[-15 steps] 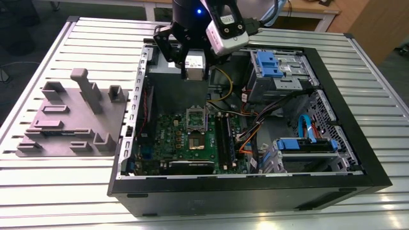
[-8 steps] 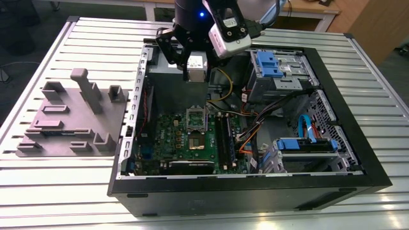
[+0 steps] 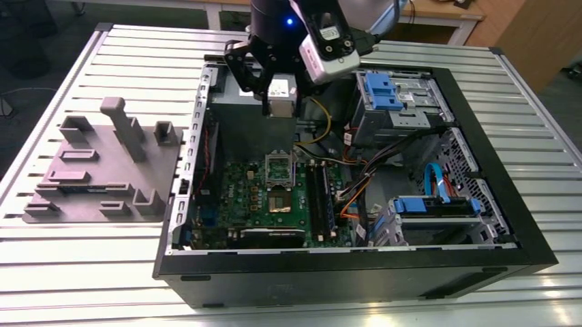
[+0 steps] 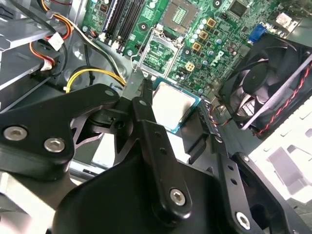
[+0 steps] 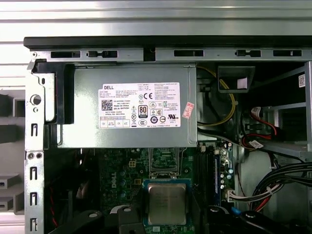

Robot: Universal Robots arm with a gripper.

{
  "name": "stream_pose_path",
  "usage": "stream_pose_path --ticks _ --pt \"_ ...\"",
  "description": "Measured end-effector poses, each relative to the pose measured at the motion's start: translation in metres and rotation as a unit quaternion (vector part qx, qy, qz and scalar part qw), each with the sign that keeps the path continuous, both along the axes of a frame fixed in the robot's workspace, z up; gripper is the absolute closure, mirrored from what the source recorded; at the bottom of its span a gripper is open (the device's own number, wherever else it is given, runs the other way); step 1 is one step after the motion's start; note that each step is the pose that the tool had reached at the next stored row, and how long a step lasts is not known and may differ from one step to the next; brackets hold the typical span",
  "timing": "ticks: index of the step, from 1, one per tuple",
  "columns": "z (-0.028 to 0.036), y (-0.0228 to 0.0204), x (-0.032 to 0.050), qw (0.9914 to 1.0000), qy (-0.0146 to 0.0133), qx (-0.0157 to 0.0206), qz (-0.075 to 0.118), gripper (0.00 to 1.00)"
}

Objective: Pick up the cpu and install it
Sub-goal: 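Place the cpu into insertion slot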

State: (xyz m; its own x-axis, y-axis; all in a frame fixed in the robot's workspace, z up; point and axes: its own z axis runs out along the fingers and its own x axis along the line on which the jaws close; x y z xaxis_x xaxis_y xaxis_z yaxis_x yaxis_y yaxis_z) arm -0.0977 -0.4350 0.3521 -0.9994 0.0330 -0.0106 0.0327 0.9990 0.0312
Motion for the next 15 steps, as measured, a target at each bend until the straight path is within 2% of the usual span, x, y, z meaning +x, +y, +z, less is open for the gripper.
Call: stream_pose_path --ticks 15 --pt "-0.0057 0.0000 0.0006 1.00000 0.0000 0.0000 0.000 0.53"
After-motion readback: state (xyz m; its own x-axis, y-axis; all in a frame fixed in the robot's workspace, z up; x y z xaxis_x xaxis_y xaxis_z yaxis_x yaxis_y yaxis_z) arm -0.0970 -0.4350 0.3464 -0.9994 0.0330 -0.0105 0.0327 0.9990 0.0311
